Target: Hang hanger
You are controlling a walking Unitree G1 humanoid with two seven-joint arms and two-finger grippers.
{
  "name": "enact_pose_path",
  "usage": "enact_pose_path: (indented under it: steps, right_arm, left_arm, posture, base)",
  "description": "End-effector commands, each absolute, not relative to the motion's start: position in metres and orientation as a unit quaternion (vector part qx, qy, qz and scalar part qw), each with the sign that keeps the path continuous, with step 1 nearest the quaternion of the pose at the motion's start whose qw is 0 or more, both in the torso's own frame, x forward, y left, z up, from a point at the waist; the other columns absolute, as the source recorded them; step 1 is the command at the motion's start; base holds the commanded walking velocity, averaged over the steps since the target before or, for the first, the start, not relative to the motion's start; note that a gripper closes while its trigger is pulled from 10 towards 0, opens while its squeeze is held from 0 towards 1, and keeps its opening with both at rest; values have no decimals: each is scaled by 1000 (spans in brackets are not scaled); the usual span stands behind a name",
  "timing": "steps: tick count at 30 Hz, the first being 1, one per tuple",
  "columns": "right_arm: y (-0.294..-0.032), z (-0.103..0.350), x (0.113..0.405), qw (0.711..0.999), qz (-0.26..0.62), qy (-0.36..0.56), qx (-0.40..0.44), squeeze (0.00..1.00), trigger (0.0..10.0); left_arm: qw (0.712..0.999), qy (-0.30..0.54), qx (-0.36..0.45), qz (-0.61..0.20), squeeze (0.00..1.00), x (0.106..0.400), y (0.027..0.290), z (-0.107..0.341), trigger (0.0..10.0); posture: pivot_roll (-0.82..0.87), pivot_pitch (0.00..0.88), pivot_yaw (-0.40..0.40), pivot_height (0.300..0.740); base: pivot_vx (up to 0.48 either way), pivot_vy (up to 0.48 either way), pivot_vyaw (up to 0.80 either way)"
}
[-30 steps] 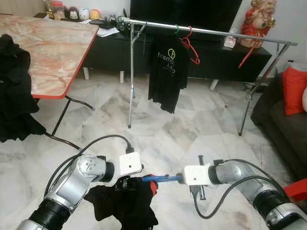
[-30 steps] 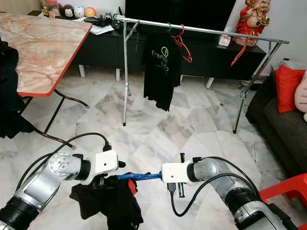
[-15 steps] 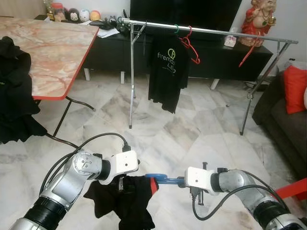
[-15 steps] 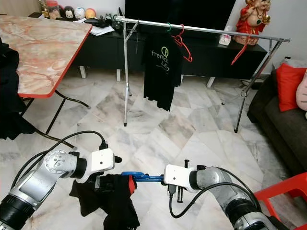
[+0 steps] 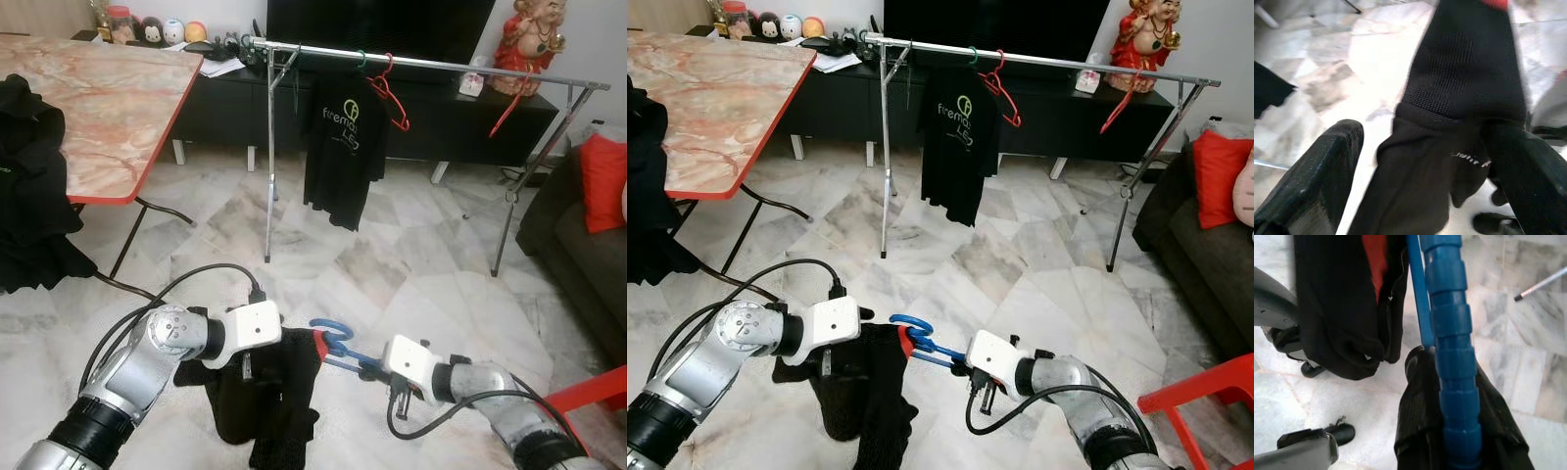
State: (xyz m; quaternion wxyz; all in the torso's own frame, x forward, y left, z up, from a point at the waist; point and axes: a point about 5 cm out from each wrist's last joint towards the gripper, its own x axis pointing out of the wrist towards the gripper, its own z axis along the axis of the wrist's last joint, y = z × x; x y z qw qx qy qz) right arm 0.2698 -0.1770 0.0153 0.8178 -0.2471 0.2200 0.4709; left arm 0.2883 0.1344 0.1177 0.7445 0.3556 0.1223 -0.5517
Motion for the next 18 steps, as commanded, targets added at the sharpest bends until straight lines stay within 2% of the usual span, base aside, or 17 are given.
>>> enact_pose_path:
  steps: [1, 12, 18]
  right_arm:
    - [-184, 18, 273, 837, 445, 215, -236, 0, 0]
    - [-187, 20, 281, 875, 382, 198, -223, 0, 0]
    - [-186, 36, 301, 907, 312, 168, -227, 0, 0]
  left_arm:
    - [754, 108, 363, -537, 0, 295, 136, 125, 10000]
    - [797, 72, 371, -471, 0, 311, 149, 138, 10000]
    - [846, 30, 346, -404, 0, 319, 148, 144, 10000]
  posture:
    - [8, 0, -117, 740]
    - [6, 0, -117, 740]
    - [4, 0, -118, 740]
  base:
    - [0, 0, 0]
    - [0, 0, 0]
    - [0, 0, 0]
